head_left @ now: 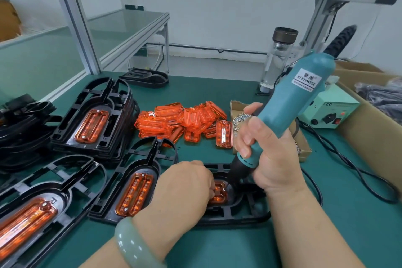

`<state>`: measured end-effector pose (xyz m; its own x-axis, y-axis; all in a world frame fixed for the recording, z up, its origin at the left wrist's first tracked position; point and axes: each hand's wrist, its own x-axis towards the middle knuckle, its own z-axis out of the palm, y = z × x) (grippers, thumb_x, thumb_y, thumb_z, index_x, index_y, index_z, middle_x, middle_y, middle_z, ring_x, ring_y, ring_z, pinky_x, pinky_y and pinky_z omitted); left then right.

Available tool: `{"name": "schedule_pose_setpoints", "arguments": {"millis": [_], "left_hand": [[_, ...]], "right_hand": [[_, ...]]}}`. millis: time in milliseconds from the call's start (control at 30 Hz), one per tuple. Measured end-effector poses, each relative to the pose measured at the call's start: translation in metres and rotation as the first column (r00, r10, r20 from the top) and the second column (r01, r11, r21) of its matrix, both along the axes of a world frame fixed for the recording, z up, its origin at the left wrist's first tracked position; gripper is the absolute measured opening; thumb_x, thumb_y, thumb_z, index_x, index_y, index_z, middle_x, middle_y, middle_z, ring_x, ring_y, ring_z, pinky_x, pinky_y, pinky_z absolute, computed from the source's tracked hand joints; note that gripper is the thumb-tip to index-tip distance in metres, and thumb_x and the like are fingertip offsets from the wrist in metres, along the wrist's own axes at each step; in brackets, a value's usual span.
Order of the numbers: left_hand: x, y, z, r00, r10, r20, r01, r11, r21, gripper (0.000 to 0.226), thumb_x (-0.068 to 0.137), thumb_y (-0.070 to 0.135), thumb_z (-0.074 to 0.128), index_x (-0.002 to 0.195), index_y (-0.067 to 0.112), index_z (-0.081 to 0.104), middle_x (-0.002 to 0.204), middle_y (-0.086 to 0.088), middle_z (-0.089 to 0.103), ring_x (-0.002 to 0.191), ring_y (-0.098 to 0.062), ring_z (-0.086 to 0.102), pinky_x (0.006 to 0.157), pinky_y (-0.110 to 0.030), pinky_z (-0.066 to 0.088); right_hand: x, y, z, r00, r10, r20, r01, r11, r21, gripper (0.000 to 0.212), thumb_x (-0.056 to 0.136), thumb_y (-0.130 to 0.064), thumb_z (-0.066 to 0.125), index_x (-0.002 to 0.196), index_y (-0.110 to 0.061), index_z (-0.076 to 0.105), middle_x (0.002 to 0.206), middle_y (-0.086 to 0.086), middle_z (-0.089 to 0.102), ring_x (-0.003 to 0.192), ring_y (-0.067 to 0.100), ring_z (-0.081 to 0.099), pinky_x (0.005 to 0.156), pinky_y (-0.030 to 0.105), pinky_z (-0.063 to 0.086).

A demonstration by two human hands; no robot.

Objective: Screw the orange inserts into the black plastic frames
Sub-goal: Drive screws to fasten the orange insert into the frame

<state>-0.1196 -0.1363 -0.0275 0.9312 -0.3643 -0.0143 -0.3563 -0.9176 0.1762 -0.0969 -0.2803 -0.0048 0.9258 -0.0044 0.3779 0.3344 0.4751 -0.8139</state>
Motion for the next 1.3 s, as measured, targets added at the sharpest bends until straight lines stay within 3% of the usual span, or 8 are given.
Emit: {"name": "schedule_pose_setpoints", "arguments": {"millis": [267, 400, 600, 733, 933, 1100, 1167, 1300], "left_hand": [[-0.003, -0.004, -0.004, 1.0, -0.002, 0.008, 0.003, 0.997, -0.073, 0.026, 0.096, 0.037, 0.046, 0.113, 0.032, 0.065, 0.105, 0.007, 0.052, 0.105, -0.014, 0.05, 0.087, -0.031, 0.046], [0.001, -0.004, 0.002, 0.998, -0.034, -0.057, 0.031, 0.998, -0.046, 0.025, 0.096, 0.031, 0.047, 0.111, 0.031, 0.066, 0.107, 0.004, 0.053, 0.105, -0.014, 0.049, 0.09, -0.031, 0.046], [0.007, -0.007, 0.013, 0.988, -0.043, -0.15, 0.046, 0.999, 0.015, 0.022, 0.094, 0.035, 0.049, 0.105, 0.031, 0.068, 0.105, 0.005, 0.052, 0.098, -0.015, 0.052, 0.084, -0.027, 0.044], [0.017, -0.009, 0.018, 1.0, -0.007, 0.003, 0.008, 0.997, -0.078, 0.024, 0.091, 0.044, 0.05, 0.088, 0.027, 0.066, 0.094, 0.011, 0.059, 0.086, -0.011, 0.056, 0.078, -0.027, 0.048], [0.072, -0.048, 0.021, 0.987, -0.045, 0.152, 0.091, 0.946, -0.31, 0.023, 0.092, 0.032, 0.053, 0.109, 0.025, 0.066, 0.107, -0.002, 0.068, 0.101, -0.024, 0.059, 0.088, -0.036, 0.048], [0.121, -0.087, 0.006, 0.984, -0.174, 0.037, 0.174, 0.985, 0.009, 0.031, 0.094, 0.029, 0.044, 0.122, 0.025, 0.057, 0.125, -0.003, 0.056, 0.124, -0.031, 0.037, 0.102, -0.044, 0.035], [0.129, -0.095, 0.001, 0.991, -0.128, -0.032, 0.13, 0.99, 0.052, 0.027, 0.092, 0.026, 0.046, 0.116, 0.025, 0.06, 0.113, -0.004, 0.055, 0.12, -0.03, 0.03, 0.098, -0.042, 0.031], [0.135, -0.104, 0.004, 0.992, -0.108, 0.058, 0.1, 0.987, 0.127, 0.016, 0.087, 0.019, 0.056, 0.098, 0.023, 0.067, 0.099, -0.002, 0.058, 0.109, -0.028, 0.037, 0.091, -0.041, 0.029]], "right_hand": [[0.001, -0.013, 0.003, 0.998, -0.025, 0.052, 0.024, 0.999, 0.021, 0.012, 0.084, -0.012, 0.056, 0.095, -0.011, 0.053, 0.054, -0.004, 0.045, 0.04, 0.01, 0.042, 0.047, 0.021, 0.038], [0.003, -0.027, 0.004, 0.998, 0.006, 0.06, -0.015, 0.987, 0.158, 0.042, 0.071, -0.036, 0.083, 0.096, -0.017, 0.056, 0.057, -0.007, 0.047, 0.043, 0.007, 0.045, 0.053, 0.022, 0.037], [0.005, -0.04, -0.003, 0.991, -0.124, -0.046, 0.132, 0.946, 0.297, 0.02, 0.079, -0.034, 0.06, 0.094, -0.022, 0.053, 0.057, -0.011, 0.045, 0.044, 0.004, 0.042, 0.056, 0.021, 0.042], [0.007, -0.041, -0.006, 0.984, -0.156, -0.084, 0.177, 0.907, 0.382, 0.012, 0.084, -0.032, 0.053, 0.091, -0.022, 0.055, 0.057, -0.011, 0.044, 0.044, 0.004, 0.042, 0.055, 0.02, 0.043], [0.012, -0.043, -0.009, 0.973, -0.152, -0.172, 0.216, 0.863, 0.458, 0.014, 0.084, -0.034, 0.051, 0.09, -0.022, 0.054, 0.055, -0.011, 0.043, 0.042, 0.003, 0.041, 0.054, 0.018, 0.041], [0.016, -0.047, -0.011, 0.956, -0.181, -0.231, 0.272, 0.839, 0.471, 0.016, 0.081, -0.035, 0.055, 0.089, -0.021, 0.053, 0.055, -0.011, 0.041, 0.042, 0.004, 0.039, 0.053, 0.018, 0.042], [0.017, -0.048, -0.012, 0.954, -0.181, -0.24, 0.278, 0.834, 0.476, 0.016, 0.08, -0.035, 0.055, 0.089, -0.021, 0.053, 0.055, -0.011, 0.041, 0.041, 0.004, 0.039, 0.052, 0.018, 0.042], [0.018, -0.048, -0.011, 0.949, -0.186, -0.254, 0.29, 0.831, 0.475, 0.016, 0.08, -0.035, 0.055, 0.088, -0.021, 0.052, 0.055, -0.011, 0.041, 0.041, 0.003, 0.039, 0.052, 0.018, 0.042]]}}
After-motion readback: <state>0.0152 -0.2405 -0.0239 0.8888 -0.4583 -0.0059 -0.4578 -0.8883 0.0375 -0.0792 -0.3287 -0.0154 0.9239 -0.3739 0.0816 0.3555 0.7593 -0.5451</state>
